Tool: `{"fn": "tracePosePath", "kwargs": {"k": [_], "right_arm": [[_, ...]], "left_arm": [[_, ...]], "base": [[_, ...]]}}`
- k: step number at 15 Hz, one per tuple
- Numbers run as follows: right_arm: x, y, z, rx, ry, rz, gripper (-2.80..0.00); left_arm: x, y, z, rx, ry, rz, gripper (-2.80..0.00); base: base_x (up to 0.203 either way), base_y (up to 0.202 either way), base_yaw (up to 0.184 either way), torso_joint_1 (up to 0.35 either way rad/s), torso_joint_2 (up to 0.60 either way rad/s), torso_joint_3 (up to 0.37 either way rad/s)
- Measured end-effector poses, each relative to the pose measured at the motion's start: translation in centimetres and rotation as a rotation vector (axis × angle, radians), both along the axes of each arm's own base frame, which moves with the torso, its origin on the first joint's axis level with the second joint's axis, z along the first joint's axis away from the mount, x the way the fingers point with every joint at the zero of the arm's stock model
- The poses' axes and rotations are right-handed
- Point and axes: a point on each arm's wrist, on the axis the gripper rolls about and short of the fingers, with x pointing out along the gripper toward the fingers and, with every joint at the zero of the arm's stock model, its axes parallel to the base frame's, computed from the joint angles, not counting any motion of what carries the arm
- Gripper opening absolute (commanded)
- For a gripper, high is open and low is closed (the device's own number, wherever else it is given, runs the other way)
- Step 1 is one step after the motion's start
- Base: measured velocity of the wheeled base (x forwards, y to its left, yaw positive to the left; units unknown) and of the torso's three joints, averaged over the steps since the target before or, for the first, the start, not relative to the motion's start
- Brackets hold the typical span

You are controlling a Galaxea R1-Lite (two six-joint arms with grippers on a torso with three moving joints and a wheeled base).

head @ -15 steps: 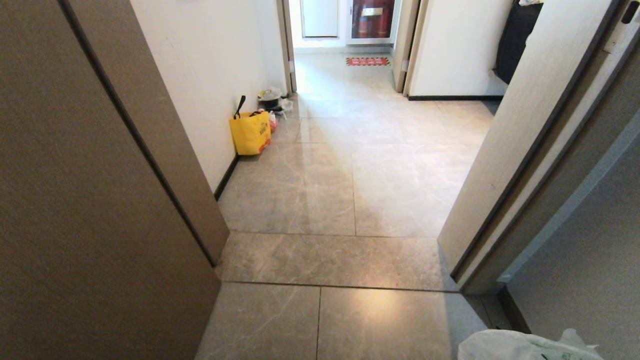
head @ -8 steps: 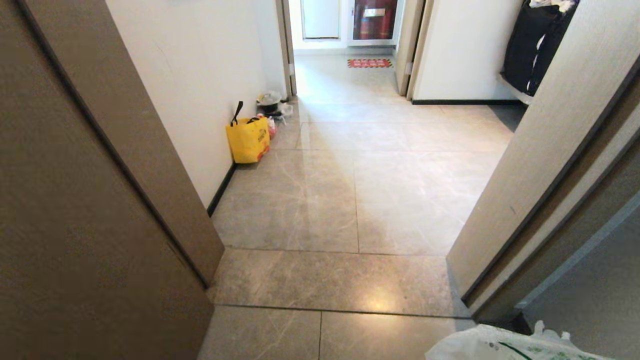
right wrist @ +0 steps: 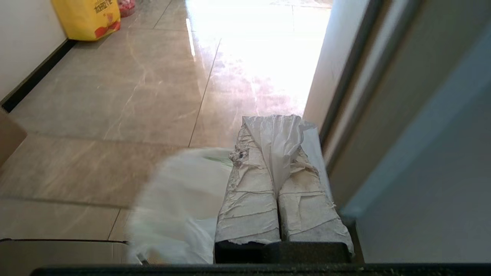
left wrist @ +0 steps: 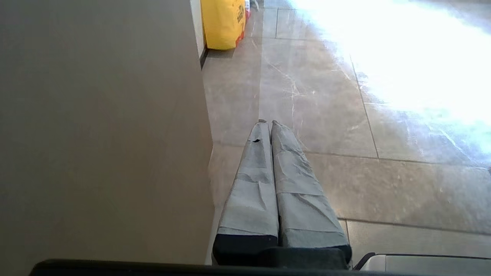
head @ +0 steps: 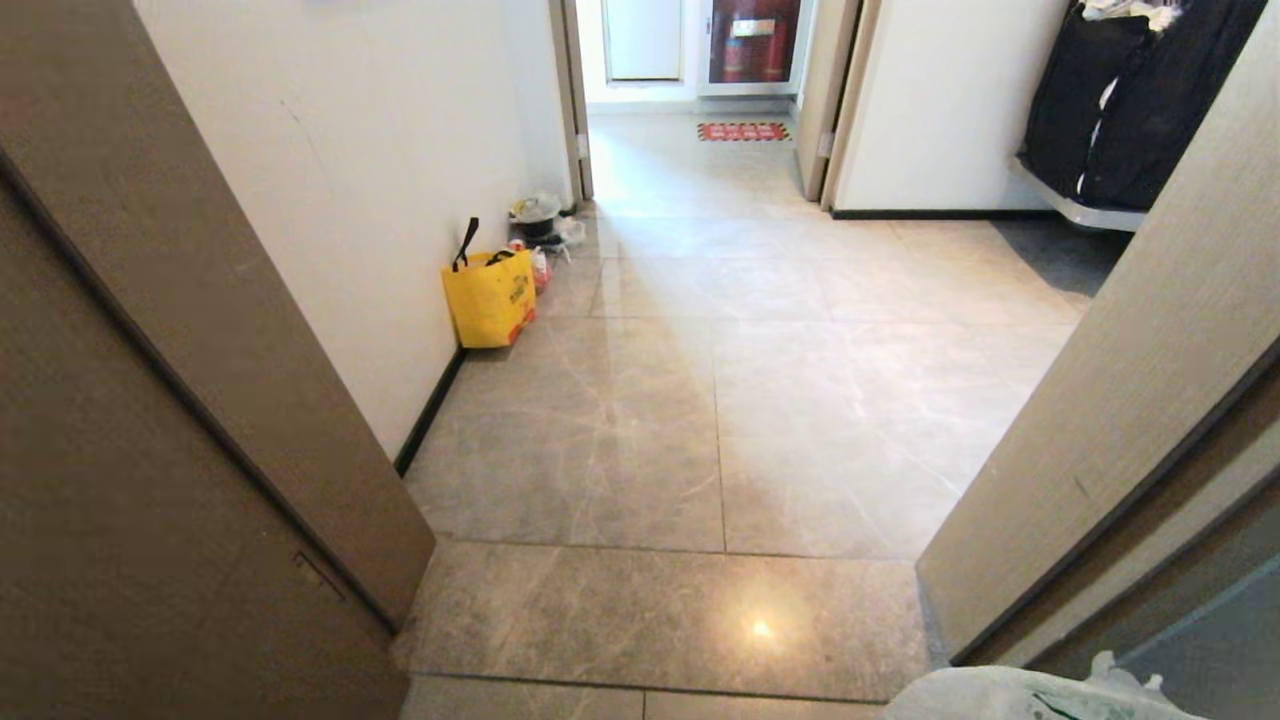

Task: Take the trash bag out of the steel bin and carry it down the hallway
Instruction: Put the trash bag at the door

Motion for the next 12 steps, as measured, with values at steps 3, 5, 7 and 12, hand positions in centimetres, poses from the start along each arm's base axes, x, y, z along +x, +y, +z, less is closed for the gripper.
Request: {"fn": "tracePosePath", "kwargs": {"k": [3,5,7,12], "right_arm": [[0.00,0.00,0.00,0.000,0.000,0.000,-2.80],[0.00,0.00,0.00,0.000,0.000,0.000,-2.80],[0.00,0.00,0.00,0.000,0.000,0.000,-2.80],[0.00,0.00,0.00,-0.001,0.000,0.000,-2.80]], "left_arm": [[0.00,0.00,0.00,0.001,0.000,0.000,-2.80],[0.00,0.00,0.00,0.000,0.000,0.000,-2.80],[0.00,0.00,0.00,0.000,0.000,0.000,-2.80],[0.00,0.00,0.00,0.000,0.000,0.000,-2.80]], "base": [[0.193,0.000,0.000,0.002,0.00,0.004],[0.191,0.000,0.001,0.004,0.00,0.002],[0.191,0.000,0.000,-0.001,0.00,0.001],[0.193,0.000,0.001,0.002,0.00,0.002]]}}
